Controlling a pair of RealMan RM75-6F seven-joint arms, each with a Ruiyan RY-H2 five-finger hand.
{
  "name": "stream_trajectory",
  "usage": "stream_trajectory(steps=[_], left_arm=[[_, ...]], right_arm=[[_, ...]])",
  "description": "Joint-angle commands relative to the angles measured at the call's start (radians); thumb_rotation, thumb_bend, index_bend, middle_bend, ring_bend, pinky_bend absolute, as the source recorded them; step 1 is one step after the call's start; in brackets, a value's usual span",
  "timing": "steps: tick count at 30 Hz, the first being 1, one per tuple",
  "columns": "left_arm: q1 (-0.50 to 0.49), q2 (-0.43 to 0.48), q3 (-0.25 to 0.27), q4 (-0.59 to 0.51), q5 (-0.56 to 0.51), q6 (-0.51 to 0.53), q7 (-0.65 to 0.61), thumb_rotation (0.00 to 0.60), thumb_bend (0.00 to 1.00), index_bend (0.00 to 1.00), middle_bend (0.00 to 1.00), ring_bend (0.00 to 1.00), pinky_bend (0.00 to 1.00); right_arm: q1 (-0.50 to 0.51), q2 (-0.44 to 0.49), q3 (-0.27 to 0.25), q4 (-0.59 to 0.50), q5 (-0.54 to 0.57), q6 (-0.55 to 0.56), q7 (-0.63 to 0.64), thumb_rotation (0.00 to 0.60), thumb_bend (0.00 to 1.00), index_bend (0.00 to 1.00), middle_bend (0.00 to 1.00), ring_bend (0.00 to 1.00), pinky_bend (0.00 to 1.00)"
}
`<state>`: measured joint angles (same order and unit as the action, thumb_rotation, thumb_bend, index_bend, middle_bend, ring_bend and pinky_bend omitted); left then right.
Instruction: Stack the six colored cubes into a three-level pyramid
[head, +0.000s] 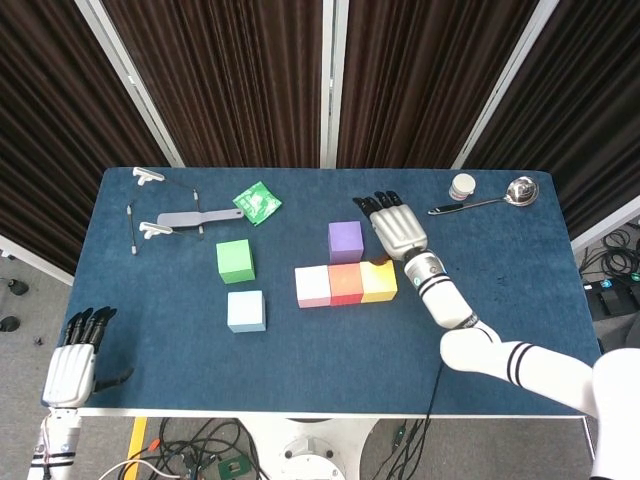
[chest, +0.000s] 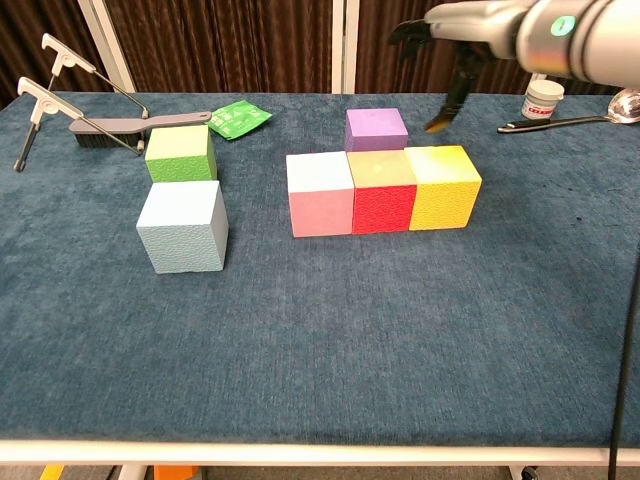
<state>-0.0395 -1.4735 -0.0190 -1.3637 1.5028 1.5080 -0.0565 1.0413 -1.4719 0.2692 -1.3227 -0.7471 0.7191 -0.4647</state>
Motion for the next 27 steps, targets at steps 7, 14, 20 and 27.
stream_trajectory(steps=[7, 14, 20, 27], left_arm=[[0.002, 0.0, 0.003, 0.017, -0.009, -0.01, -0.023, 0.6, 0.04, 0.12, 0.09, 0.0, 0.0], [-0.001, -0.008, 0.003, 0.037, -0.007, -0.016, -0.04, 0.6, 0.04, 0.12, 0.09, 0.0, 0.0], [0.001, -0.007, 0.004, 0.044, -0.006, -0.012, -0.05, 0.6, 0.04, 0.12, 0.09, 0.0, 0.0], [0.002, -0.012, 0.007, 0.056, -0.008, -0.016, -0.059, 0.6, 0.04, 0.12, 0.09, 0.0, 0.0]], right_arm=[[0.102, -0.095, -0.014, 0.138, 0.081, -0.064, -0.037, 0.6, 0.0, 0.0, 0.15, 0.0, 0.0], [0.15, -0.144, -0.031, 0.232, 0.141, -0.113, -0.046, 0.6, 0.0, 0.0, 0.18, 0.0, 0.0], [0.172, -0.178, -0.041, 0.283, 0.144, -0.125, -0.035, 0.6, 0.0, 0.0, 0.24, 0.0, 0.0], [0.185, -0.213, -0.058, 0.329, 0.137, -0.122, -0.034, 0.6, 0.02, 0.0, 0.33, 0.0, 0.0]])
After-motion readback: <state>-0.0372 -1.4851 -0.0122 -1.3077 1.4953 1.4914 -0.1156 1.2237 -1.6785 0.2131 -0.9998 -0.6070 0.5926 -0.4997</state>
